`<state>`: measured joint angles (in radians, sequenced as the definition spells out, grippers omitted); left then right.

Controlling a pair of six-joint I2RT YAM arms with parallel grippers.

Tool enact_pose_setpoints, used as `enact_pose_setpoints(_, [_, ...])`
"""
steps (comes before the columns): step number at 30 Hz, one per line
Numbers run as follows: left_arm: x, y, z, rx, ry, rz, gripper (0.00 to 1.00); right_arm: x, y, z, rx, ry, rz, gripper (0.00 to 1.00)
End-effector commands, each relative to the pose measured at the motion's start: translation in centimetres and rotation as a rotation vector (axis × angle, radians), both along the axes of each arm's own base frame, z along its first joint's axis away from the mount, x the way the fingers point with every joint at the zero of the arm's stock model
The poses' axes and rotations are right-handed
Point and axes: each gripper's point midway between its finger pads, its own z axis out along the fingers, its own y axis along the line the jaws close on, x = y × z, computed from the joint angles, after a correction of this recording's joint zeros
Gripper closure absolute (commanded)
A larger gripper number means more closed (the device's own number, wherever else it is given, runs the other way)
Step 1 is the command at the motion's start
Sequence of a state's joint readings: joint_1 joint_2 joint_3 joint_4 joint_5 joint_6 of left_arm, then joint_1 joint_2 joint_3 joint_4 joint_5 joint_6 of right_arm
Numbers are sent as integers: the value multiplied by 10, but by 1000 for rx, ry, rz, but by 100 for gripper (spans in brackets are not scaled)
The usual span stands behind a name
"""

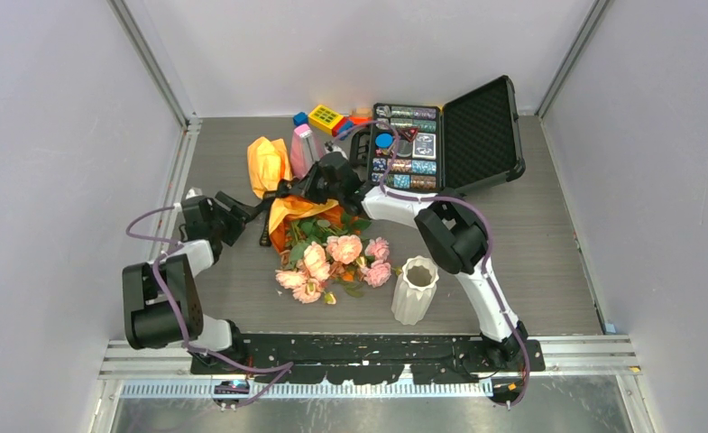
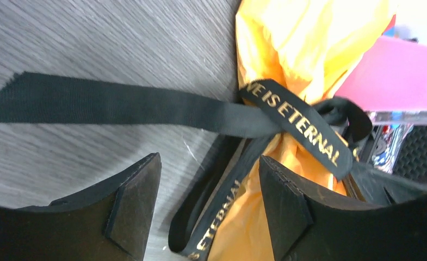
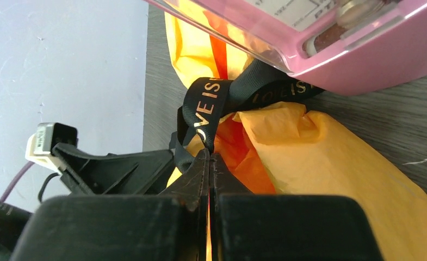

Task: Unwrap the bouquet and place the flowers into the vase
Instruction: Untie the ribbon from the wrapping paper.

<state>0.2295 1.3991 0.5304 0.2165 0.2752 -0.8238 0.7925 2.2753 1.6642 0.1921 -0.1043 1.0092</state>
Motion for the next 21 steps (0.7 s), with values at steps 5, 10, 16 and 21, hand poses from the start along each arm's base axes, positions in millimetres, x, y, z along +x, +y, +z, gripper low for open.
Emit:
enact_pose_setpoints(5, [35, 10, 5, -76, -118, 173, 32, 13, -5, 68, 97, -137, -39, 100])
enact_pose_setpoints(10, [40, 8, -4, -89, -117, 225, 31, 12, -6, 68, 96, -140, -38, 100])
enact_pose_setpoints(16, [40, 3, -19, -121, -105, 258, 31, 12, -7, 68, 93, -144, -39, 100])
enact_pose_setpoints(21, [41, 0, -25, -128, -110, 254, 49, 9, -5, 70, 91, -164, -10, 100])
